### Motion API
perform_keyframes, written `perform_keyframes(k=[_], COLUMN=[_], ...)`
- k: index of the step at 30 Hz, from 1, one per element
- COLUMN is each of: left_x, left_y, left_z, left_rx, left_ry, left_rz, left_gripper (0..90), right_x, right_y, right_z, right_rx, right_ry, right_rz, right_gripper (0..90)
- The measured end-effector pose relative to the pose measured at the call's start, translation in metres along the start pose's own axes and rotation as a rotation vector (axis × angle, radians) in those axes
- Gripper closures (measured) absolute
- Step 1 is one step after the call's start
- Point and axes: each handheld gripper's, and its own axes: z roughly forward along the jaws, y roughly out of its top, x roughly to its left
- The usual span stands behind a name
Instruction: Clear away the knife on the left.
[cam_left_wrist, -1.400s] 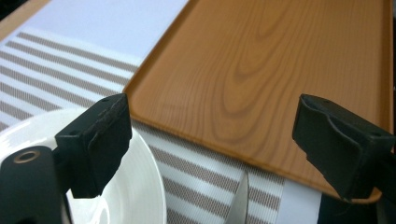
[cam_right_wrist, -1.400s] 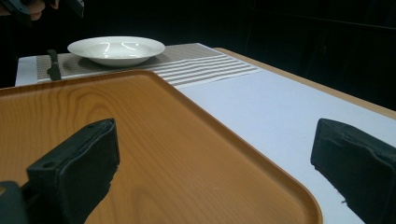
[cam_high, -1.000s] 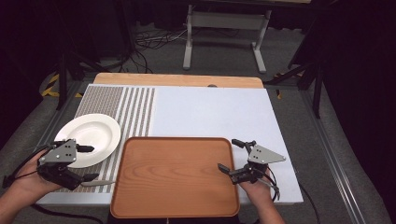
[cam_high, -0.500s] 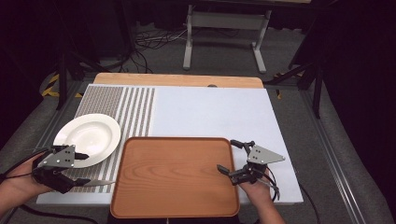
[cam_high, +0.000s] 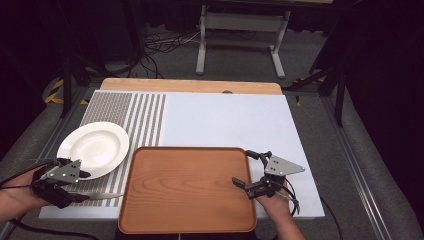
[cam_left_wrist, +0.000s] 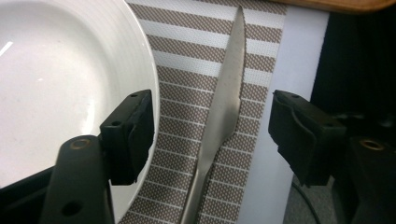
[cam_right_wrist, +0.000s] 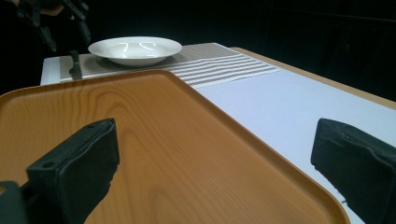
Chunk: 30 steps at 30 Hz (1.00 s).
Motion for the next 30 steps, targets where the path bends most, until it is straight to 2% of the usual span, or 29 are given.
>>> perform_keyframes(k=[2, 9, 15, 19, 26, 28, 29, 30], left_x=[0.001, 0.004, 0.005, 0.005, 0.009, 0.011, 0.011, 0.012], left_y=[-0.002, -0.007, -0.009, -0.01, -0.013, -0.013, -0.014, -0.014], left_z=[0.001, 0.007, 0.013, 0.016, 0.022, 0.023, 0.023, 0.024], left_rx=[0.025, 0.099, 0.16, 0.227, 0.295, 0.304, 0.324, 0.339], left_ry=[0.002, -0.033, -0.037, -0.032, -0.046, -0.046, -0.042, -0.045], left_rz=[0.007, 0.026, 0.065, 0.1, 0.116, 0.14, 0.136, 0.149], left_gripper=[35.4, 37.9, 44.7, 51.8, 56.8, 59.5, 60.9, 62.7], right_x=[0.0, 0.0, 0.0, 0.0, 0.0, 0.0, 0.0, 0.0], right_y=[0.0, 0.0, 0.001, 0.0, 0.001, 0.0, 0.0, 0.0], right_z=[0.0, -0.001, -0.001, -0.001, 0.0, 0.0, 0.0, 0.0], right_rx=[0.0, -0.004, -0.006, -0.004, -0.004, 0.0, 0.002, 0.004], right_ry=[0.002, -0.007, -0.005, 0.0, 0.004, 0.006, 0.009, 0.008], right_rz=[-0.002, -0.004, -0.005, -0.005, -0.006, -0.008, -0.008, -0.009], right_gripper=[1.7, 1.2, 1.1, 1.1, 1.1, 1.1, 1.1, 1.1])
